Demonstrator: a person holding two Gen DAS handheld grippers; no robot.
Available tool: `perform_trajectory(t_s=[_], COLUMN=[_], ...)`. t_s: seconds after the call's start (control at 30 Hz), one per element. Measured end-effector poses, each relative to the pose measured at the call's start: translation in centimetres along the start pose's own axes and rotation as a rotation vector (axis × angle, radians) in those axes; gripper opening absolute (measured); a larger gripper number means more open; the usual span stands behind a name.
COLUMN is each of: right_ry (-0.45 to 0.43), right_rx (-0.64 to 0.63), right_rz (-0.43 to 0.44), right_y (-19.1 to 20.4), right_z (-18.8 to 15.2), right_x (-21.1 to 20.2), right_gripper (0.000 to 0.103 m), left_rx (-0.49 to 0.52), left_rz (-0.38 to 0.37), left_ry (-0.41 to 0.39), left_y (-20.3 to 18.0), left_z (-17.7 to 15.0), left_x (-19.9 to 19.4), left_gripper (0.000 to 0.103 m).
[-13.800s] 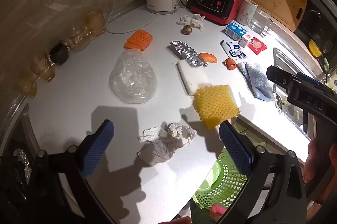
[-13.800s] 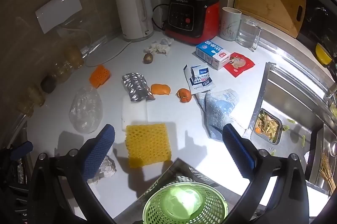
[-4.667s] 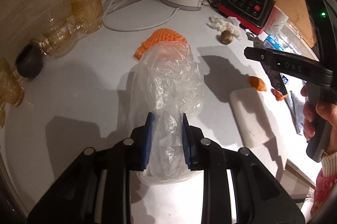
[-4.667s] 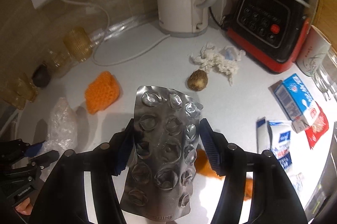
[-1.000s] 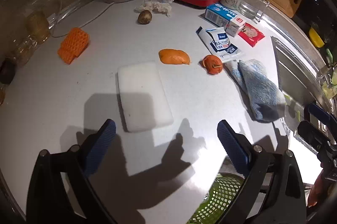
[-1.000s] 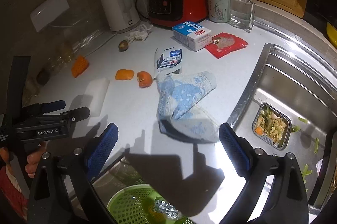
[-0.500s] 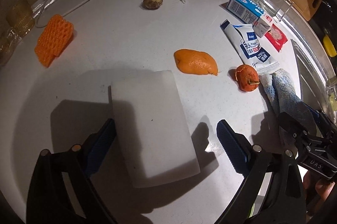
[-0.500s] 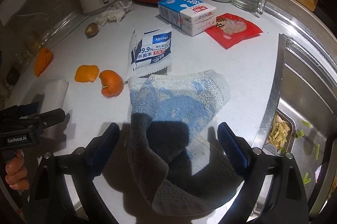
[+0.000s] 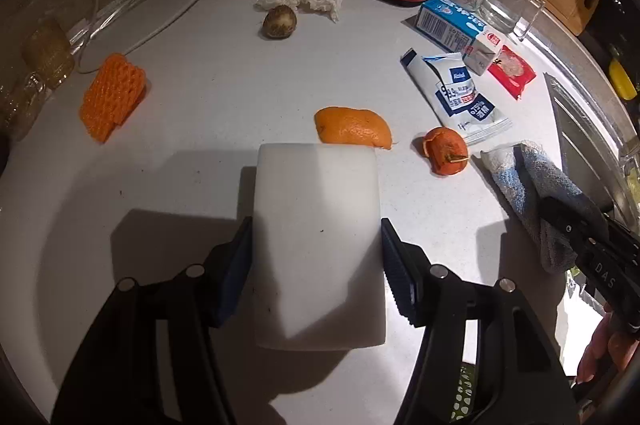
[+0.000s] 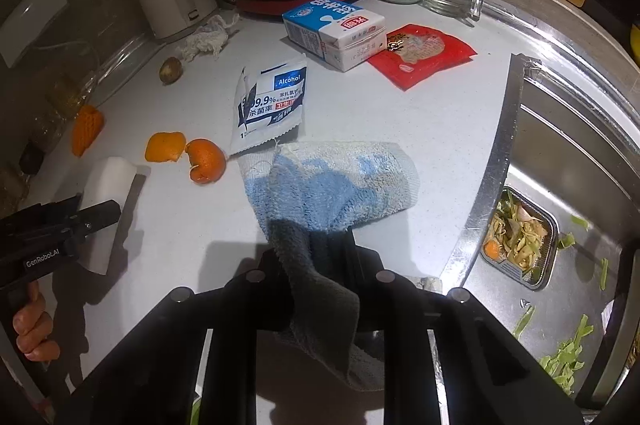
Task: Collect trash
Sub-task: 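Grasp the white foam block with the left tool while the right tool grasps the blue towel, then drop the foam block into the basket with the left tool while the right tool drops the towel in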
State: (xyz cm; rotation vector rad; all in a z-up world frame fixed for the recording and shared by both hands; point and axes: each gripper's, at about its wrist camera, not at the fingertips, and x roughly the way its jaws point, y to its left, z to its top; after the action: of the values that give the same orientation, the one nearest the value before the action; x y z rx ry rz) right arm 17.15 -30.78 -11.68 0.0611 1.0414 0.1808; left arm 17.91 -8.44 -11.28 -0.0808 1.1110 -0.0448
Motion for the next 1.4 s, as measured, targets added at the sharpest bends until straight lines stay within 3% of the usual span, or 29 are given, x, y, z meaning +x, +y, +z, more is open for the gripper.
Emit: perform_trajectory(t_s=[0.37, 0.8, 1.07, 1.4], right_ry=[-0.103, -0.162, -0.115, -0.029], right_rx=[-0.015, -0.032, -0.042, -0.039], right_rz=[0.047, 0.108, 0.125, 0.134], right_y=[0.6, -0.5, -0.9, -1.0], right_z=[-2.4, -11.3, -16.5, -20.3], right_x=[-8.0, -19.0, -20.1, -18.4], right_gripper=[0.019, 0.019, 0.019, 0.020], left_rx=[0.055, 0.168, 0.206, 0.181], left_rz=[-0.030, -0.101, -0.128, -0.145], left_ry=[-0.060, -0.042, 0.015, 0.125], left_y=[-2.8, -9.4, -12.2, -12.2], left_z=[-4.1, -16.0, -22.4, -26.3], left_x=[-6.5, -12.4, -12.4, -8.1], left_gripper=[0.059, 0.059, 0.059, 0.060])
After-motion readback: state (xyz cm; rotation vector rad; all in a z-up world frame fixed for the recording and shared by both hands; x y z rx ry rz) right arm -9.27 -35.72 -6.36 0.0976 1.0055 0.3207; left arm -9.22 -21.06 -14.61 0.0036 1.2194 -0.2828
